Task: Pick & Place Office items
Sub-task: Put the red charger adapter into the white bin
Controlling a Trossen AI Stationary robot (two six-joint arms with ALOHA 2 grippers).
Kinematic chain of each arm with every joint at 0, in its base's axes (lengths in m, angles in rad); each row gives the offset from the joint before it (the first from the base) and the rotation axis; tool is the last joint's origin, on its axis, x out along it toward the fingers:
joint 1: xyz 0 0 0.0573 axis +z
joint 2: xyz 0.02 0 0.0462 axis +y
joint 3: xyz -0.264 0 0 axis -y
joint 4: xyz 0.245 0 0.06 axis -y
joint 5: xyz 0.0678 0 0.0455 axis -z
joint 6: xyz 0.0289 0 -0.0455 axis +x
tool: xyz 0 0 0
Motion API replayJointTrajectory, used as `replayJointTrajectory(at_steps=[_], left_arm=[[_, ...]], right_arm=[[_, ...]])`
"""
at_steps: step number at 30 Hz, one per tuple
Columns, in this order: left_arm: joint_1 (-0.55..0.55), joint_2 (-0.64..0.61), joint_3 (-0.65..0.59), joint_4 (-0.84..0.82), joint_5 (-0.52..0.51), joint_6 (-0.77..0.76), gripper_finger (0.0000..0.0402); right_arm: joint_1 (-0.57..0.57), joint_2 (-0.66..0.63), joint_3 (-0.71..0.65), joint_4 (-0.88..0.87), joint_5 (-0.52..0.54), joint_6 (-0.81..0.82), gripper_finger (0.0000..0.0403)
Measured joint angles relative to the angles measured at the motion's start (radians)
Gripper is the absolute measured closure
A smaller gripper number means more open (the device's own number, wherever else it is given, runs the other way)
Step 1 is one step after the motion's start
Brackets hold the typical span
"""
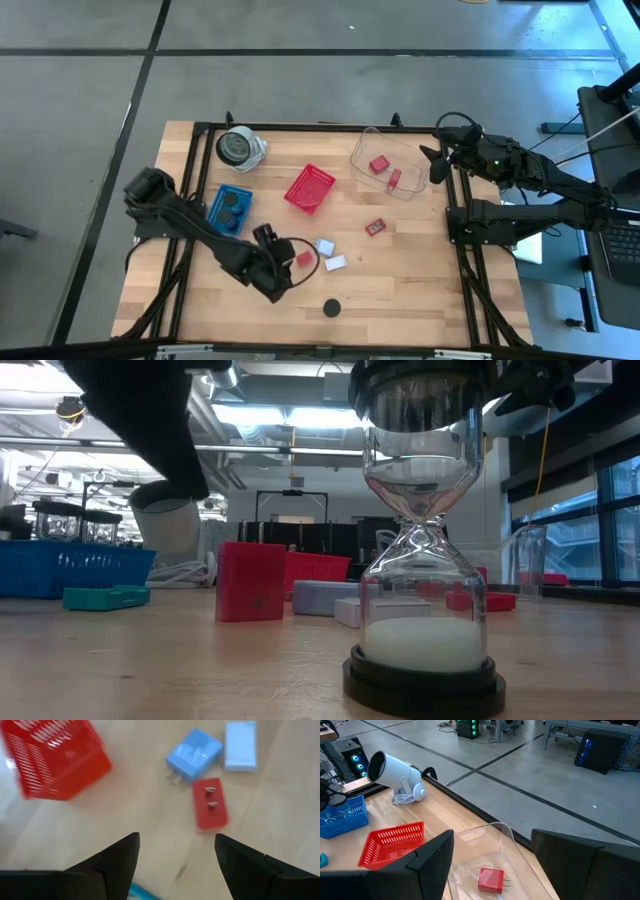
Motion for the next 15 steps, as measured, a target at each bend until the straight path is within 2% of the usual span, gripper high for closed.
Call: replayJointTrajectory(at_steps=[3, 9, 15], left_arm=[[-0.005, 0.021, 0.0, 0.015, 0.027, -0.005, 0.0124], [-0.008, 0.066, 0.0, 0.024, 0.018, 0.017, 0.0077], [-0.015, 0.15, 0.0, 0.066, 0.027, 0.08, 0.0071]], right_arm=[[0.0, 0.0, 0.0, 0.0, 0.0, 0.0, 0.0133], [0.0, 0.0, 0.0, 0.0, 0.0, 0.0, 0.0133], [0.0, 0.0, 0.0, 0.0, 0.0, 0.0, 0.0133]])
